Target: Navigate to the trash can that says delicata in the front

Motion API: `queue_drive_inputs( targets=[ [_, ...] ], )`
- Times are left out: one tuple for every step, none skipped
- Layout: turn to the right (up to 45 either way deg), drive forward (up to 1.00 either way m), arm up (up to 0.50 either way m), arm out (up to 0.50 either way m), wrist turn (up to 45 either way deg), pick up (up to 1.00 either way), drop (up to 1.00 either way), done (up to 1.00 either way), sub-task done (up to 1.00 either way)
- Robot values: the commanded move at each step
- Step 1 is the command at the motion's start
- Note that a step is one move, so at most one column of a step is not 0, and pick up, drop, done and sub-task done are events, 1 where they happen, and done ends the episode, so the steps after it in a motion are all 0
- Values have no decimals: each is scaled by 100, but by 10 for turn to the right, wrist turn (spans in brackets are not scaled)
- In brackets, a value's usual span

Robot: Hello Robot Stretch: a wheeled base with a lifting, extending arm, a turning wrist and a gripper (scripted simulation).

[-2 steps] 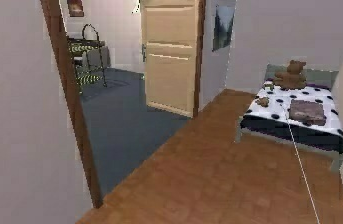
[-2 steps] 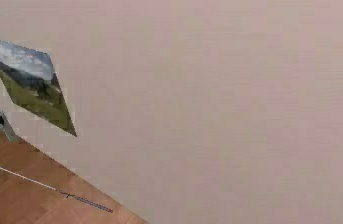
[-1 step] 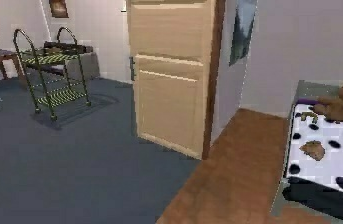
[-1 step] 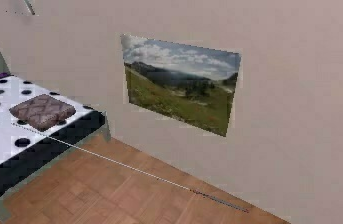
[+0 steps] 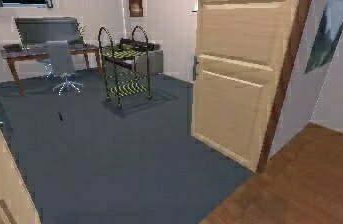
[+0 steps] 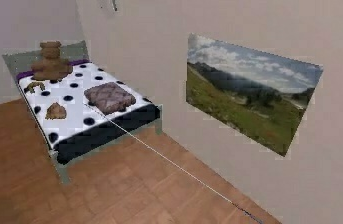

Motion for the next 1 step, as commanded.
queue_drive_inputs(
  targets=[
    [-30,0,0,0,0,0,0,0,0]
  ],
)
